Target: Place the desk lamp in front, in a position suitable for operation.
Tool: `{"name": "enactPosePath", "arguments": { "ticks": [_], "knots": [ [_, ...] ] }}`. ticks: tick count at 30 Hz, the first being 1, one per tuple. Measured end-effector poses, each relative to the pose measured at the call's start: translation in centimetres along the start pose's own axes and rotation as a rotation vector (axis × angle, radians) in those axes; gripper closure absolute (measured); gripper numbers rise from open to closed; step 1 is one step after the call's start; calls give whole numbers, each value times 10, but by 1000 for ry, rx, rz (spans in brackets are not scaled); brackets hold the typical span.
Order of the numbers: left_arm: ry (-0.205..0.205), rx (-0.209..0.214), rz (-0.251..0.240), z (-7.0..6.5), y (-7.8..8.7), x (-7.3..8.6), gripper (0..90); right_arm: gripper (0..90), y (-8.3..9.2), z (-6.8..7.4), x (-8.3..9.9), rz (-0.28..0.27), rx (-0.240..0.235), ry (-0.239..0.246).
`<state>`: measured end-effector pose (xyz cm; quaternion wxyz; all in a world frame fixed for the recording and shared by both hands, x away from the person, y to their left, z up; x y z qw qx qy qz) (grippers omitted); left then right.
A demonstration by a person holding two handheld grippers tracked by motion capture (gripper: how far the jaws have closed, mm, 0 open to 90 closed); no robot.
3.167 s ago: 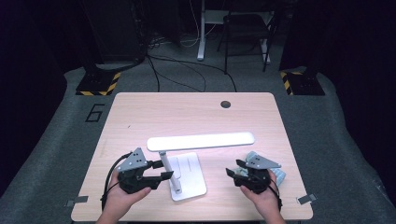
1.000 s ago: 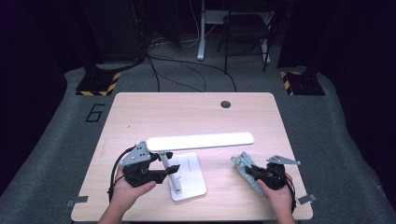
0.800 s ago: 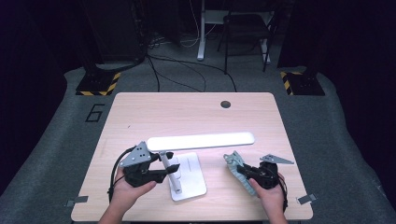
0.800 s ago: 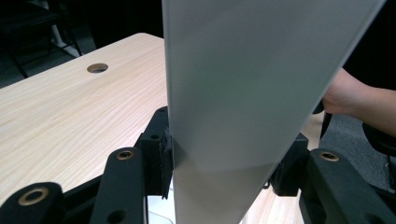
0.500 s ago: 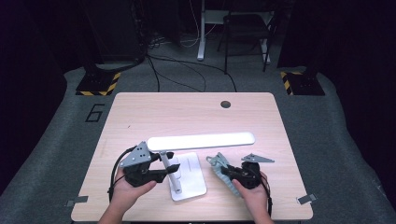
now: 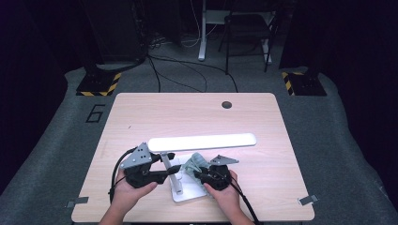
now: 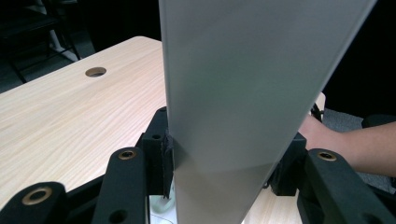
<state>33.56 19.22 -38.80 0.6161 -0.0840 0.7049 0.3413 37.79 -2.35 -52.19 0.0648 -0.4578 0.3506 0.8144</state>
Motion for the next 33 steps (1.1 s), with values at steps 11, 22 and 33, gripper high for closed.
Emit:
{"name": "enactPosePath", "arguments": {
  "ticks": [11,22,33],
  "knots": [
    [6,-13,-11,-3,-1,1,510,441,16,11,3,-13,-3,232],
    [-19,-25,-5,-4,-11,4,468,454,10,9,24,60,35,344],
    [3,-19,-18,1,-8,5,544,757,15,5,21,61,1,224]
  ]
}}
Point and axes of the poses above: each handheld gripper's, and its own axes: y roughly backward along the jaws, x roughly out of its underside, z roughly to its left, the point moved 3 cm from there along -y, roughly forward along the jaws, and after that the axes turned 6 degrees about -x, right-handed, at the moved point
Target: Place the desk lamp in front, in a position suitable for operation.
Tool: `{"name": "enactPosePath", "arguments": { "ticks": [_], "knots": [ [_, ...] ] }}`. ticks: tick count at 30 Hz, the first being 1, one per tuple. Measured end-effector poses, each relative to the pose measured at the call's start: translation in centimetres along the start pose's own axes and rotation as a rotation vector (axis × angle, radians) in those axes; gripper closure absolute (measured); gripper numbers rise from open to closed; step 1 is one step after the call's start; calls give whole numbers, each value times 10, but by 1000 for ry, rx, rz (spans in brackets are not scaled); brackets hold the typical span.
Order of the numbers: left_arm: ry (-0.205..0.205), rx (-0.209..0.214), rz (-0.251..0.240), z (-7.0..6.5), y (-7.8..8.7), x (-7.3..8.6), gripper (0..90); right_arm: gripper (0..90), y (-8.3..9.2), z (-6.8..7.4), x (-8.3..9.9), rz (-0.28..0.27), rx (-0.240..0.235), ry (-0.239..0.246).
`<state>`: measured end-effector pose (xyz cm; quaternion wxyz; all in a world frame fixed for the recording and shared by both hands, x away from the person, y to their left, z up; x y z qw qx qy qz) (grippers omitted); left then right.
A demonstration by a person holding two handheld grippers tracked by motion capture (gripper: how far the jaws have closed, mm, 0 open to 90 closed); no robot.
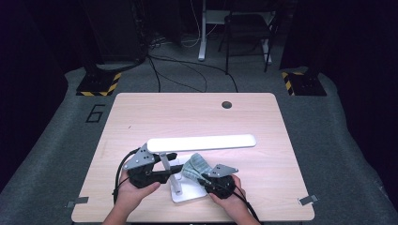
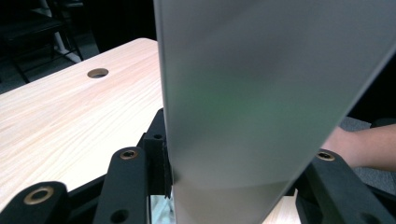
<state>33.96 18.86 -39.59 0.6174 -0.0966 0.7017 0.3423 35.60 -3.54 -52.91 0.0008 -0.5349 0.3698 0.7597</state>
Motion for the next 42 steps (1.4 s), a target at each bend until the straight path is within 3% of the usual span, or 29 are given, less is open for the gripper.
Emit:
{"name": "enactPosePath", "arguments": {
  "ticks": [4,5,7,10,15,17,20,23,31,36,42],
  "knots": [
    [1,2,-7,5,2,1,571,757,5,16,-4,28,-48,-38],
    [-1,4,-7,5,2,1,570,756,5,19,-5,28,-55,-22],
    [8,8,-3,5,2,1,568,756,5,27,-8,7,-55,-15],
    [22,39,-5,5,4,1,551,756,6,37,-13,-8,-79,-48],
    [43,86,-29,5,9,-2,493,750,-9,32,-6,43,-96,-81],
    [24,87,-25,7,13,-3,486,750,-11,29,-4,20,-117,-122],
    [12,108,-25,10,19,-3,483,749,-11,27,-4,14,-116,-141],
    [24,121,-34,13,21,-2,501,745,-12,28,-4,9,-110,-123],
    [5,112,-31,12,21,-2,514,678,-8,29,-5,9,-77,-122],
    [8,105,-32,11,21,-2,517,652,-8,31,-5,20,-7,-12],
    [-3,91,-35,10,20,-2,520,692,-11,31,-6,45,5,19]
  ]
}}
Point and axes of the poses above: each handheld gripper's, and its own axes: y roughly backward along the jaws, x roughly out of its underside, z roughly to its left, the point moved 3 cm from there along -y, roughly forward along the jaws, and after that the axes turned 6 degrees about -x, right-handed, at the moved point
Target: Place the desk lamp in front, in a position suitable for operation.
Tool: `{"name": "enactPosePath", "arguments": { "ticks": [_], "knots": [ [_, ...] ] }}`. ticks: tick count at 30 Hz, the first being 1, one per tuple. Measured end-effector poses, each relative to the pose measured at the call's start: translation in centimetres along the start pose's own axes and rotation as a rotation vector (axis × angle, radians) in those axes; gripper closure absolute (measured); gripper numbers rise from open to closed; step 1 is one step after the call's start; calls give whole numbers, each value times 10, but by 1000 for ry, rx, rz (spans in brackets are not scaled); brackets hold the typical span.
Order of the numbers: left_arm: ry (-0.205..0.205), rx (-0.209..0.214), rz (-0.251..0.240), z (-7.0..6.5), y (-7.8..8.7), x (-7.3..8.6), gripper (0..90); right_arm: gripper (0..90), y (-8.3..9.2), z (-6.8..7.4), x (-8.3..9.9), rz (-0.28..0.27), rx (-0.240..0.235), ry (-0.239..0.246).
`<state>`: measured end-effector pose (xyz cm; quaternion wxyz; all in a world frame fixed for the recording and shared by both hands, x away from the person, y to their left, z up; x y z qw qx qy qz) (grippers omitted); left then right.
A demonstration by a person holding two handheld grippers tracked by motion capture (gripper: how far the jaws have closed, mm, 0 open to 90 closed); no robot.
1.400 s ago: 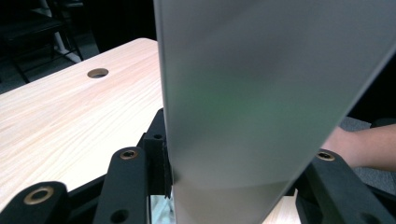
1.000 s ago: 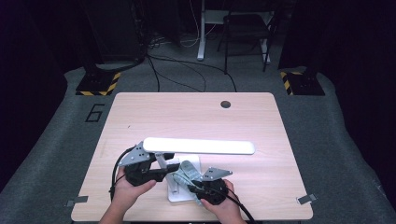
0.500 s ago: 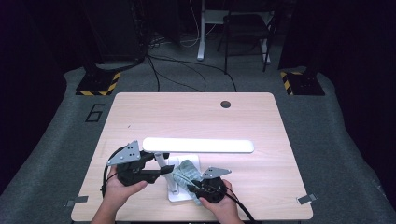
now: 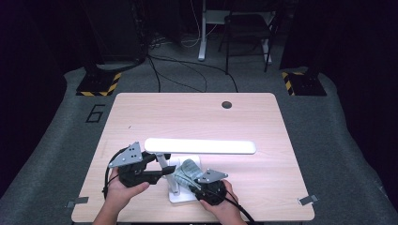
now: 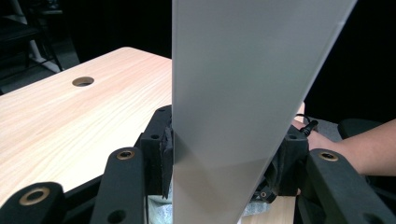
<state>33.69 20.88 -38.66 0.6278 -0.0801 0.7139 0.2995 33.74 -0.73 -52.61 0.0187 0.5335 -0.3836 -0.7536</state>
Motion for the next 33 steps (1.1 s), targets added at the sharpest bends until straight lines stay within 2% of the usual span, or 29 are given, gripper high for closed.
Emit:
{"name": "enactPosePath", "arguments": {
  "ticks": [4,5,6,7,11,15,20,21,24,26,27,29,30,33],
  "knots": [
    [7,2,-1,0,0,0,520,723,-2,-8,-1,-9,-45,-50],
    [7,2,-1,0,0,0,520,724,-3,-9,-1,-10,-49,-68],
    [8,2,-2,0,0,0,520,724,-5,-13,-3,-20,-46,-58],
    [8,2,-2,0,0,0,520,724,-6,-13,-3,-23,-44,-73],
    [8,4,0,0,0,0,520,725,-13,-20,-9,-34,-23,-63],
    [6,13,2,0,0,0,521,728,-24,-35,-19,-38,0,-52],
    [5,15,2,1,0,0,521,732,-36,-51,-32,-41,34,-73],
    [4,16,1,1,0,0,521,733,-39,-54,-35,-38,42,-95],
    [5,17,-1,1,0,0,520,734,-46,-66,-43,-40,61,-101],
    [5,16,-1,1,0,0,521,734,-50,-71,-47,-48,69,-151],
    [8,14,-3,1,0,1,521,734,-52,-74,-49,-48,74,-141],
    [4,12,2,1,0,0,521,734,-54,-78,-51,-36,83,-130],
    [3,4,-1,0,0,0,522,734,-54,-78,-52,-26,84,-141],
    [2,-7,0,0,0,0,523,732,-54,-76,-52,-36,98,-134]
  ]
}}
Point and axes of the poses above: each handheld gripper's, and its own axes: y roughly backward along the jaws, x roughly out of its underside, z roughly to its left, the point moved 3 cm from there along -y, roughly forward along the jaws, and after that the axes turned 6 degrees about -x, right-handed, at the moved point
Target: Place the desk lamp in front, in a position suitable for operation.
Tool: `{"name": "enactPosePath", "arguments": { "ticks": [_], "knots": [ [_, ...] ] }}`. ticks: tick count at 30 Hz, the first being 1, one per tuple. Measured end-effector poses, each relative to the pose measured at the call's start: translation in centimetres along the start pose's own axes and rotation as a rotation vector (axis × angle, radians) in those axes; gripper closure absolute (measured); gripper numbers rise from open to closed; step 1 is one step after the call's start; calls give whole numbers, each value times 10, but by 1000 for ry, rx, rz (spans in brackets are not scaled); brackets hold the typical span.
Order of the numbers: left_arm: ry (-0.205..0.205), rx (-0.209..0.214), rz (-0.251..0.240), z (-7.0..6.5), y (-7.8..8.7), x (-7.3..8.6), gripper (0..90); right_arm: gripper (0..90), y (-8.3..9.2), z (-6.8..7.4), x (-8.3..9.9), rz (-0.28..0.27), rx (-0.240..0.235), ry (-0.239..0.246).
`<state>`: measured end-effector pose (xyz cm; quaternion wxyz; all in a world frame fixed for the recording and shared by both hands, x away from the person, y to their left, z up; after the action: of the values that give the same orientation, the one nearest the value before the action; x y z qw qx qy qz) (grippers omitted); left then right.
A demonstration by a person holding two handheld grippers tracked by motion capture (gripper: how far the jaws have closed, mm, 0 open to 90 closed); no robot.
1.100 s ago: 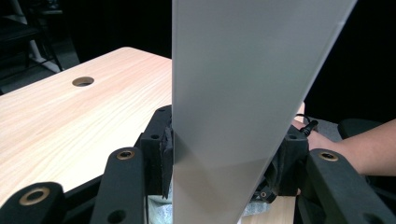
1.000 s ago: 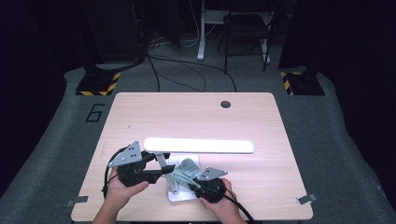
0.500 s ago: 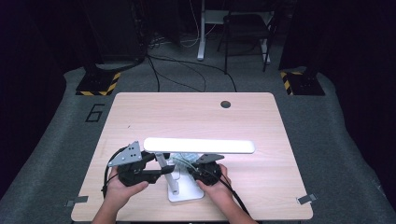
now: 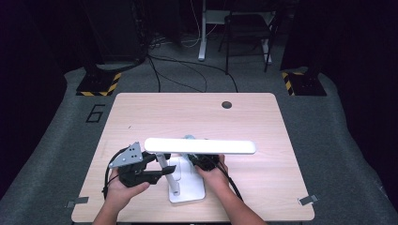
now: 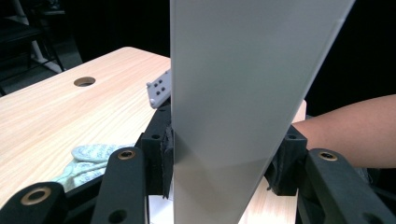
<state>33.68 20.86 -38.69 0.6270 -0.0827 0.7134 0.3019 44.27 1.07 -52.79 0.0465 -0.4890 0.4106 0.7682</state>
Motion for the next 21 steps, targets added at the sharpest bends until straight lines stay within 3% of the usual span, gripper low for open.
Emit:
{"name": "enactPosePath", "arguments": {
  "ticks": [4,10,17,21],
  "knots": [
    [-3,-13,1,-1,-1,0,526,730,8,8,7,6,3,-3],
    [0,-20,8,-2,-1,-1,526,726,29,24,27,1,-55,37],
    [9,-15,10,-3,-1,-1,525,720,59,58,55,30,-117,39],
    [12,-11,10,-2,-1,-1,524,714,64,73,59,23,-155,34]
  ]
}}
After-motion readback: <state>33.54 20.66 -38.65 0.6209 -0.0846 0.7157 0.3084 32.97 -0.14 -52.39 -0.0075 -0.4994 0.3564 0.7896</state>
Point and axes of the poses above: each handheld gripper's, and its own axes: y roughly backward along the jaws, x roughly out of its underside, z roughly to its left, the point moved 3 cm from there along -y, roughly forward along the jaws, and after that the axes turned 6 degrees about -x, right-handed, at the moved point
